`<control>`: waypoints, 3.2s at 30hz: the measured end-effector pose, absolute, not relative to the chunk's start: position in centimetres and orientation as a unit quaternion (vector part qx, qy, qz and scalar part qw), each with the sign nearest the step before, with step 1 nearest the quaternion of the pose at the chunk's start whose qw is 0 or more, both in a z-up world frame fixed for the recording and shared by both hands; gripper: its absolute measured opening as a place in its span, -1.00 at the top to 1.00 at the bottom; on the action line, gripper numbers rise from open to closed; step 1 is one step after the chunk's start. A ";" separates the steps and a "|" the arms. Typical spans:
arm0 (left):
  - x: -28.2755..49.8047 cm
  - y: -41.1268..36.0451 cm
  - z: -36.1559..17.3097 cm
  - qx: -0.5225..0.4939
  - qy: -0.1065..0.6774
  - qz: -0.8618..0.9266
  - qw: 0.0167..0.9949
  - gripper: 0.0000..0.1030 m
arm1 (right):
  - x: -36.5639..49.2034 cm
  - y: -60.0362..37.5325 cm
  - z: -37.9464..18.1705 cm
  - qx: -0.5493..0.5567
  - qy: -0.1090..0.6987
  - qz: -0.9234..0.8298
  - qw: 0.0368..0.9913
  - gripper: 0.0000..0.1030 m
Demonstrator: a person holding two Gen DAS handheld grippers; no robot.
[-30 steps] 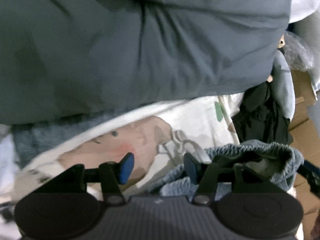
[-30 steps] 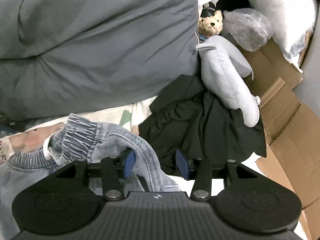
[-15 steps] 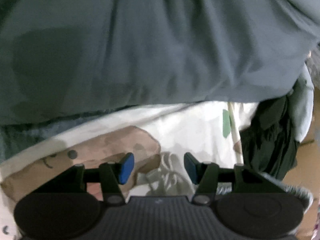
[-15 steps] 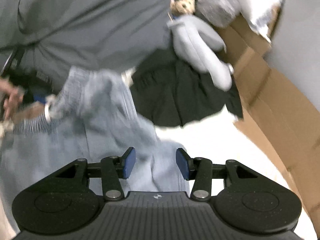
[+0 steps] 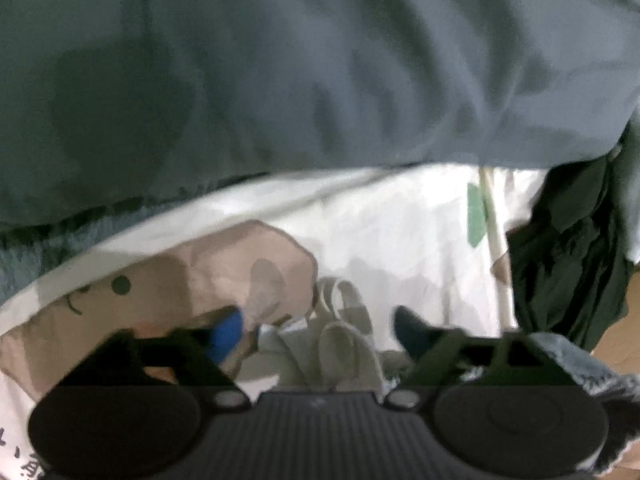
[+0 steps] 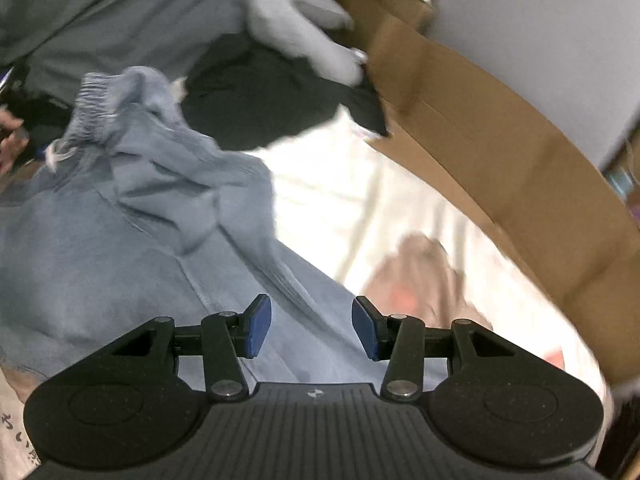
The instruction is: Fold clothes
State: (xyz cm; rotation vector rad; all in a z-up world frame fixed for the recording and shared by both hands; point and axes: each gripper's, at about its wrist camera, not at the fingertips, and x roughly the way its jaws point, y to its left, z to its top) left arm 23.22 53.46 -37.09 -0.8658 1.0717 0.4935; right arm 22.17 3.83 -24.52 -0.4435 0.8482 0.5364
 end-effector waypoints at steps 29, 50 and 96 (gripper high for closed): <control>18.8 50.6 -26.5 -0.333 0.444 0.167 0.815 0.93 | 18.7 -0.5 -27.4 -0.127 0.474 0.205 0.847 -0.01; 14.9 41.8 -25.0 -0.294 0.483 0.041 0.824 0.25 | 17.7 0.1 -27.7 -0.125 0.476 0.217 0.843 -0.01; 31.5 47.5 -32.1 -0.189 0.387 0.039 0.901 0.79 | 37.0 10.7 -33.9 -0.192 0.454 0.271 0.827 0.96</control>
